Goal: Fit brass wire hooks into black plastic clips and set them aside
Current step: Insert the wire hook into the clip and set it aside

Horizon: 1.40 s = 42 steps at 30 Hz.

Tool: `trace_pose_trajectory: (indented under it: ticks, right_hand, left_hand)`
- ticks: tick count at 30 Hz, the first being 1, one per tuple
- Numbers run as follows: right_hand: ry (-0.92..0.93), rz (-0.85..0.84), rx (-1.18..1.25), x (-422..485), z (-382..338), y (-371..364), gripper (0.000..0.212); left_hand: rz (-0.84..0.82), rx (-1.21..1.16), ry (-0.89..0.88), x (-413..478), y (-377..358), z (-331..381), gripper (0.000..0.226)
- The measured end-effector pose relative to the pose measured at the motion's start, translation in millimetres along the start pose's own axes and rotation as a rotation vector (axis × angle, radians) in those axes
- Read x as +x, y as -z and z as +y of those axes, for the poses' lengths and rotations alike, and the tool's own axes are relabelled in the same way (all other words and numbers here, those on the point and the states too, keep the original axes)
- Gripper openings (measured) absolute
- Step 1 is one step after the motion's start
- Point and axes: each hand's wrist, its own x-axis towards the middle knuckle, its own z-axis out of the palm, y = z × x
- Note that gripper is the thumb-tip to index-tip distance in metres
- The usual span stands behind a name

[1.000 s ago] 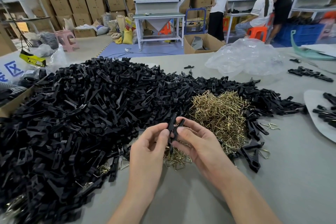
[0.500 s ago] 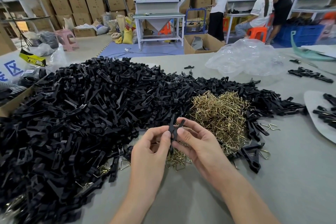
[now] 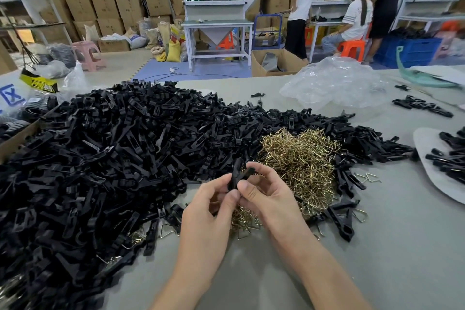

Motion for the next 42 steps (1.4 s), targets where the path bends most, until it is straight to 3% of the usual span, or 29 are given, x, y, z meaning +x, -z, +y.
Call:
trace_pose_trajectory:
  ticks: [2, 6, 10, 13, 17, 20, 23, 26, 29, 35, 42]
  right_hand:
    - [-0.002, -0.019, -0.091, -1, -2, 0, 0.055]
    - [0.084, -0.088, -0.294, -6, -4, -2, 0.023]
    - [0.156, -0.076, -0.374, -10, -2, -4, 0.020]
    - [0.227, -0.030, -0.442, -12, 0, -5, 0.019]
    - [0.293, 0.056, -0.446, -9, -6, 2, 0.016]
    - [0.273, 0.187, -0.326, -4, -17, 19, 0.018]
    - [0.228, 0.295, -0.029, 0, -25, 34, 0.022]
    - [0.208, 0.326, 0.218, 1, -30, 43, 0.025]
    - [0.191, 0.327, 0.316, 2, -32, 46, 0.032]
    - [0.200, 0.347, 0.271, 3, -30, 48, 0.034]
    - [0.233, 0.400, 0.199, 7, -25, 52, 0.028]
  left_hand:
    - [-0.023, -0.129, 0.076, 2, 1, 1, 0.025]
    - [-0.052, -0.343, 0.114, 2, 2, 9, 0.018]
    - [-0.068, -0.343, 0.106, 2, 4, 9, 0.017]
    - [-0.104, -0.154, 0.044, 2, 4, 2, 0.027]
    - [-0.087, 0.192, -0.164, -3, 1, -3, 0.026]
    - [-0.125, 0.362, -0.237, -7, -1, -3, 0.022]
    - [-0.177, 0.501, -0.300, -2, -9, -3, 0.025]
    - [-0.231, 0.565, -0.318, 13, -26, 7, 0.030]
    - [-0.229, 0.607, -0.332, 32, -44, 18, 0.034]
    - [-0.315, 0.777, -0.253, 65, -73, 23, 0.041]
    - [-0.231, 0.765, -0.291, 68, -72, 21, 0.018]
